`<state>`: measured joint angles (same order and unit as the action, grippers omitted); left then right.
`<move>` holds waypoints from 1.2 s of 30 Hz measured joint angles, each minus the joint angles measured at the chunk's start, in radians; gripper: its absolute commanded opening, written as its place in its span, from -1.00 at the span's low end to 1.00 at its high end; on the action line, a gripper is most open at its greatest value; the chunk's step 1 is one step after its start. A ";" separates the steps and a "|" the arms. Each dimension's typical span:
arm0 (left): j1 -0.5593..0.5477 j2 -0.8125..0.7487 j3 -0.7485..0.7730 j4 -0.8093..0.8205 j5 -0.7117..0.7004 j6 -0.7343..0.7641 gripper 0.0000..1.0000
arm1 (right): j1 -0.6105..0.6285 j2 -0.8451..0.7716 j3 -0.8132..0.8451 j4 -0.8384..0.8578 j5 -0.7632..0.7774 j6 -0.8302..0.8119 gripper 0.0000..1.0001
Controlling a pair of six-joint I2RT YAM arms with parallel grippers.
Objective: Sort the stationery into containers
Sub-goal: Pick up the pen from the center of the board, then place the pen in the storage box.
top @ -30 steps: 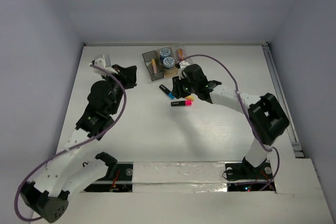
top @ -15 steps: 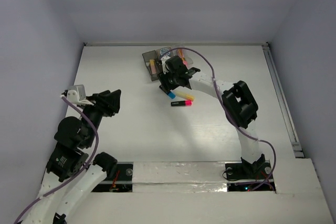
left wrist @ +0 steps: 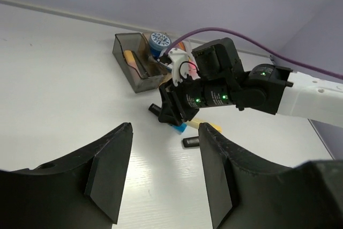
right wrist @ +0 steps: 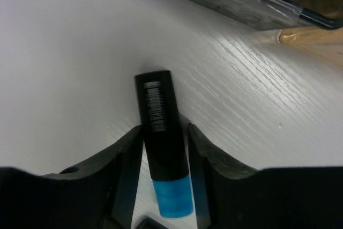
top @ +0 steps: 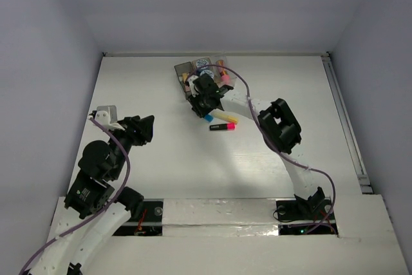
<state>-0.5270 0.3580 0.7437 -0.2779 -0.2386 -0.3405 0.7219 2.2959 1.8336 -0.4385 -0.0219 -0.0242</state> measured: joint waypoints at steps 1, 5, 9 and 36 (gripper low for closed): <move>0.006 0.000 0.000 0.002 0.006 0.003 -0.01 | 0.005 0.005 0.005 0.000 0.001 0.000 -0.24; 0.038 0.000 -0.001 0.006 0.035 0.011 -0.01 | 0.019 0.011 0.016 0.002 0.026 -0.003 -0.75; 0.065 0.000 -0.008 0.011 0.067 0.017 -0.01 | 0.037 0.000 -0.010 0.039 0.048 0.002 -0.85; 0.175 0.047 -0.031 0.027 0.183 0.023 -0.01 | 0.001 0.154 0.425 0.371 0.183 0.114 -0.80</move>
<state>-0.3523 0.4046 0.7128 -0.2504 -0.0559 -0.3176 0.7231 2.4504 2.2581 -0.0677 0.1608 0.0898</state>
